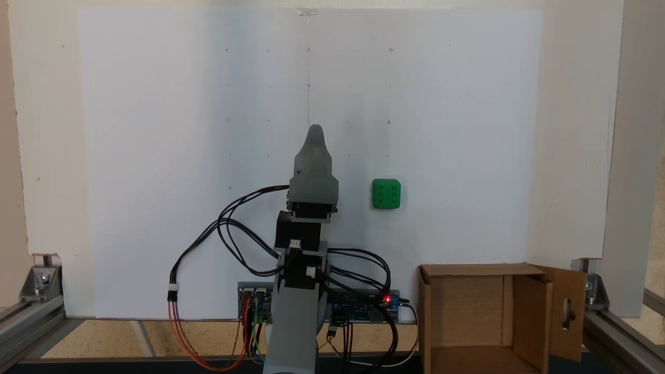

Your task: Grasp a green dice and put it in the bin.

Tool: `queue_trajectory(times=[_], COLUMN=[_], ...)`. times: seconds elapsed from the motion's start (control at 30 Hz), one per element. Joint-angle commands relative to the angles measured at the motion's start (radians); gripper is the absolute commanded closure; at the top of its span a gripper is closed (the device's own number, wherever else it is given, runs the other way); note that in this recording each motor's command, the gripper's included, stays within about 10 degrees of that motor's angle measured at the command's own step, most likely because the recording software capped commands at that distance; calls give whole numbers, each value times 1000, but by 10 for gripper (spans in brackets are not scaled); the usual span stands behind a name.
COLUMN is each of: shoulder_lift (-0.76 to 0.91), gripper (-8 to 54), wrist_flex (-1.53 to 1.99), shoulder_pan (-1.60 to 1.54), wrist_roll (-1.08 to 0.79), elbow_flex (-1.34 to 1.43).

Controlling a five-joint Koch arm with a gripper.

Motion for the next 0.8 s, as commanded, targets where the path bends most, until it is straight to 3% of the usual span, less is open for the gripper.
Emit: queue_trajectory(times=[0.0, 0.77], shoulder_lift=[103, 103], gripper=[4, 4], wrist_flex=[104, 40], shoulder_pan=[51, 78], wrist_roll=[9, 9], elbow_flex=[48, 48])
